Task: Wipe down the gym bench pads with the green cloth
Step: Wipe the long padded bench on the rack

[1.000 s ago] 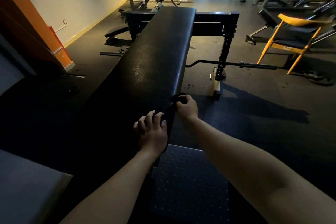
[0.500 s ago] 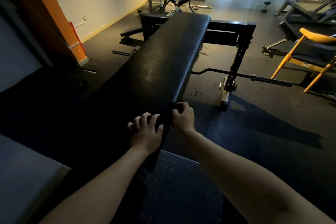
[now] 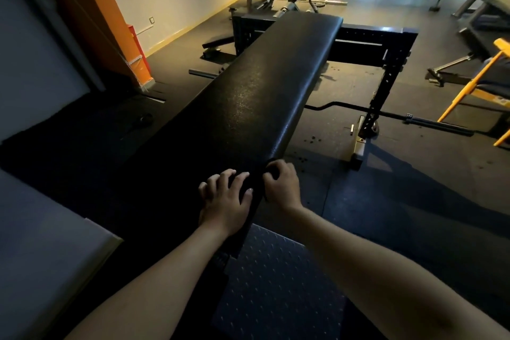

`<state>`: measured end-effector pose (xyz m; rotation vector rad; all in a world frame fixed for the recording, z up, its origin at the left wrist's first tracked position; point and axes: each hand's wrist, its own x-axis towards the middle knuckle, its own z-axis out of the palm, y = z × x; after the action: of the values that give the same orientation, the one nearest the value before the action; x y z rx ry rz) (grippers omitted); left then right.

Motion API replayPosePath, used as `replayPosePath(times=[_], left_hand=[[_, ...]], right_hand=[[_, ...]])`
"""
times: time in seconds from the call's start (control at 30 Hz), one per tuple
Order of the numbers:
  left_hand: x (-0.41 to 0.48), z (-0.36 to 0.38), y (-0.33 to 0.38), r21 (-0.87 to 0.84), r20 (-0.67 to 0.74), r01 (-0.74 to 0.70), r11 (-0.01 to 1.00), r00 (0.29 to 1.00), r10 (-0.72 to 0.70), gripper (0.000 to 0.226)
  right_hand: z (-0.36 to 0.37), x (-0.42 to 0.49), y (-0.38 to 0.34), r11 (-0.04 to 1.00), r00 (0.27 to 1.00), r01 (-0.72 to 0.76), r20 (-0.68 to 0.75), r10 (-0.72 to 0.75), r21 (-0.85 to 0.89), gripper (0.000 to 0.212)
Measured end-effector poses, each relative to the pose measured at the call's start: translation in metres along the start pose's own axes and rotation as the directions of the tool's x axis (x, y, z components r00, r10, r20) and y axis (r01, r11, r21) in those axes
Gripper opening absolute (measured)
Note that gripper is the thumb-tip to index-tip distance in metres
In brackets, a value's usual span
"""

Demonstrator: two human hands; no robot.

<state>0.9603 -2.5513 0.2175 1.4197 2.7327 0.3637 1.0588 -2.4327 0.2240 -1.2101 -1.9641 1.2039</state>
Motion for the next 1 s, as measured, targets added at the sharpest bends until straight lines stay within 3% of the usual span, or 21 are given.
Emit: replayPosePath(times=[0.1, 0.2, 0.4, 0.53, 0.63, 0.73, 1.0], left_hand=[[-0.002, -0.001, 0.002, 0.000, -0.006, -0.004, 1.000, 1.000, 0.004, 0.047], [-0.001, 0.000, 0.000, 0.002, -0.014, -0.008, 1.000, 1.000, 0.008, 0.046], [0.001, 0.003, 0.001, -0.008, -0.053, 0.012, 1.000, 0.999, -0.012, 0.069], [0.002, 0.003, -0.001, -0.001, -0.061, 0.021, 1.000, 0.998, -0.021, 0.066], [0.002, 0.003, 0.000, -0.002, -0.043, 0.033, 0.999, 0.998, -0.033, 0.059], [0.002, 0.003, -0.001, -0.010, -0.059, 0.031, 0.999, 0.998, -0.031, 0.059], [0.005, 0.009, -0.004, -0.035, -0.133, 0.012, 0.999, 0.991, -0.016, 0.056]], right_hand=[[-0.001, 0.026, -0.007, 0.994, 0.994, -0.069, -0.079, 0.075, 0.083, 0.027], [0.011, 0.019, -0.006, 0.994, 0.994, -0.108, -0.006, 0.108, 0.030, 0.031], [0.023, -0.027, 0.010, 1.000, 1.000, 0.013, -0.007, -0.013, 0.022, 0.010], [0.004, -0.001, 0.004, 0.996, 0.996, 0.088, 0.011, -0.088, -0.004, 0.013], [-0.006, 0.033, -0.005, 0.998, 0.995, 0.010, -0.101, -0.003, 0.066, 0.023], [-0.001, 0.044, -0.007, 0.992, 0.994, -0.090, -0.054, 0.095, 0.083, 0.026], [0.018, -0.015, 0.006, 0.982, 0.989, -0.135, -0.041, 0.141, 0.129, 0.005]])
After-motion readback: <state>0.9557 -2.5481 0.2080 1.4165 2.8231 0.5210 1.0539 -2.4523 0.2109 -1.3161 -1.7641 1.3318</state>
